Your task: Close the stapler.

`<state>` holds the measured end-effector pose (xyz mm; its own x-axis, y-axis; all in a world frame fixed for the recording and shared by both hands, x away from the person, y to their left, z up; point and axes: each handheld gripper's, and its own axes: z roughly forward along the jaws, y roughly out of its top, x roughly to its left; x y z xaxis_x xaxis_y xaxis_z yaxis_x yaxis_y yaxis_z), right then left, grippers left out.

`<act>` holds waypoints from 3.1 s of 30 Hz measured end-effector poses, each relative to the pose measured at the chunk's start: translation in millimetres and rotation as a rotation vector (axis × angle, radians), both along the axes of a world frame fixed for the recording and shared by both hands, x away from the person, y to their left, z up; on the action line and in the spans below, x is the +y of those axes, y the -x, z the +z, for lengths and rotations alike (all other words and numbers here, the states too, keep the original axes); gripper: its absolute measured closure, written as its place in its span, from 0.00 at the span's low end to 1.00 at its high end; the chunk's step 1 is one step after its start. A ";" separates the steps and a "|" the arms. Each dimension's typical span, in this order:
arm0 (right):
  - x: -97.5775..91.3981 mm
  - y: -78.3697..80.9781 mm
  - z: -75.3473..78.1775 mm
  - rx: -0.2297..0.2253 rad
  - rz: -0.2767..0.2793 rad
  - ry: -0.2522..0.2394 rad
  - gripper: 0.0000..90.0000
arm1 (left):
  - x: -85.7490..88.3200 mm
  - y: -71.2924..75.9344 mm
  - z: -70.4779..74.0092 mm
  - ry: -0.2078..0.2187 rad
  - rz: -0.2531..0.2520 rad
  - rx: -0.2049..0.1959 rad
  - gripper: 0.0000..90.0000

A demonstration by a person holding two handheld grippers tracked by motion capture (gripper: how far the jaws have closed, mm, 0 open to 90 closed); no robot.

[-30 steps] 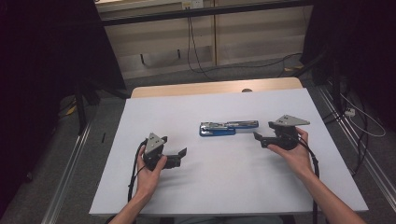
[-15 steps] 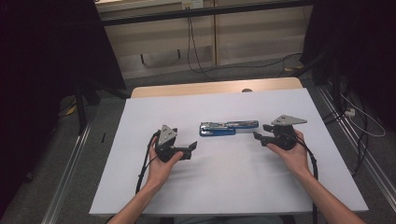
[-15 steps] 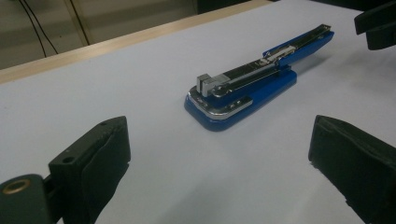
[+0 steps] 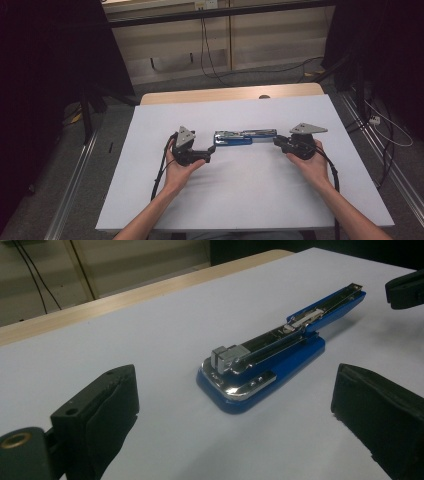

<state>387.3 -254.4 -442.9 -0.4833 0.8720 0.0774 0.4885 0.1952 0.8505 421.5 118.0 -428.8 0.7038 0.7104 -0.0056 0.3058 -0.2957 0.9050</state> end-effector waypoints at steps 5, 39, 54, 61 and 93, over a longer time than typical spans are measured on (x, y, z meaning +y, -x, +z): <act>-0.1 -0.5 -1.4 0.021 0.011 0.007 1.00 | 1.0 -9.2 -1.6 0.015 0.019 0.011 0.07; 1.3 -6.2 -6.2 0.043 0.025 0.022 1.00 | -15.4 -25.8 -4.5 -0.035 -0.043 0.060 0.90; 0.3 -7.4 -6.9 0.060 0.022 0.041 1.00 | -33.1 -36.3 -9.8 -0.123 -0.089 0.118 1.00; -0.2 -8.7 -9.7 0.075 0.024 0.058 1.00 | -33.4 -39.9 -15.8 -0.136 -0.073 0.147 1.00; 8.6 -25.7 -13.4 0.159 0.037 0.110 1.00 | -35.7 -39.0 -18.9 -0.139 -0.088 0.159 1.00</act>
<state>413.0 -245.8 -456.3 -0.5042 0.8614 0.0611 0.6062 0.3027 0.7355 460.4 82.3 -447.8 0.7611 0.6480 -0.0283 0.4092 -0.4459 0.7961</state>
